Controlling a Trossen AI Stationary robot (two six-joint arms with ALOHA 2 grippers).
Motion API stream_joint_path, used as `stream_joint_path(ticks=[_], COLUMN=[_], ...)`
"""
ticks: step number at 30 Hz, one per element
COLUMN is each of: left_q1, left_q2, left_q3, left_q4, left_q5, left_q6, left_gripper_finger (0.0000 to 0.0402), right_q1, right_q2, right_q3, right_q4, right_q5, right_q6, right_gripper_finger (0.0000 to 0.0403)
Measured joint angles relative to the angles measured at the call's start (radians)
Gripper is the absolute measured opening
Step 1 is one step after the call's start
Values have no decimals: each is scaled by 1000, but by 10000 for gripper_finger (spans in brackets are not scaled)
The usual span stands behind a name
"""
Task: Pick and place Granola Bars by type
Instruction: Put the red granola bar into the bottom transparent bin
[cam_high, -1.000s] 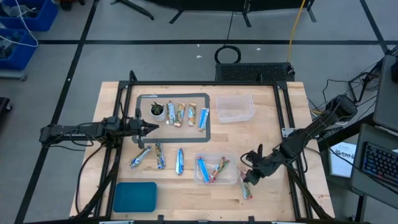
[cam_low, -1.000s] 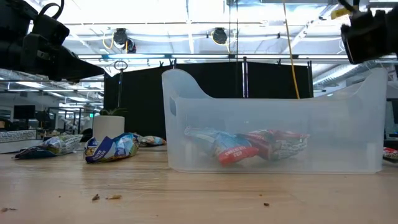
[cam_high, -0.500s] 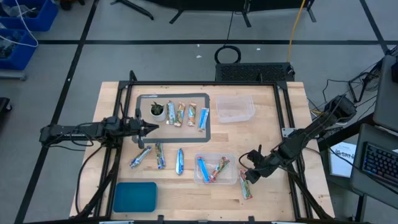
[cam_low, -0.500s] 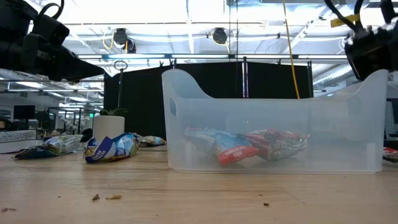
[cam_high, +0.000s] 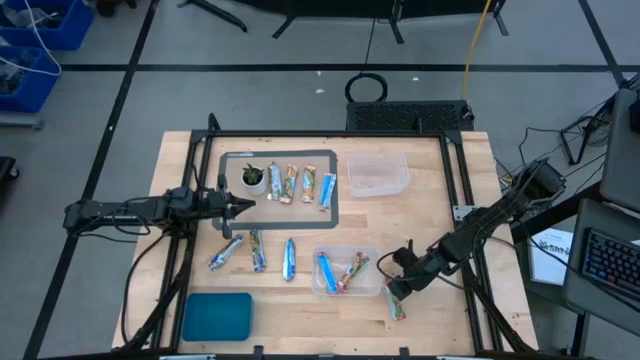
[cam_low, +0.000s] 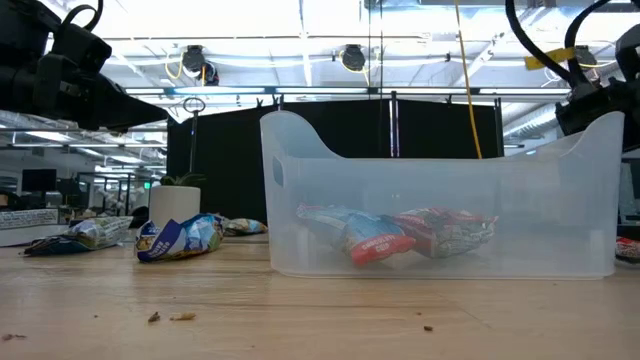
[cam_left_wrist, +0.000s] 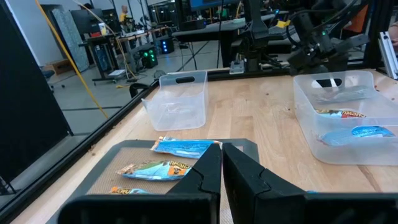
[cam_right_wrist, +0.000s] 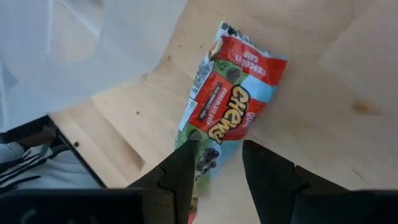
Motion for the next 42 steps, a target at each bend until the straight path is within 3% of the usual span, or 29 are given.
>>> stream_joint_path(ticks=[25, 42], left_q1=[0, 0], left_q2=[0, 0], left_q3=[0, 0], left_q4=[0, 0], left_q5=[0, 0], left_q6=[0, 0], left_gripper_finger=[24, 24], right_q1=[0, 0], right_q2=[2, 2], right_q3=[0, -3], right_q4=[41, 29], right_q5=[2, 64], right_q6=[-21, -74], right_gripper_finger=[125, 125])
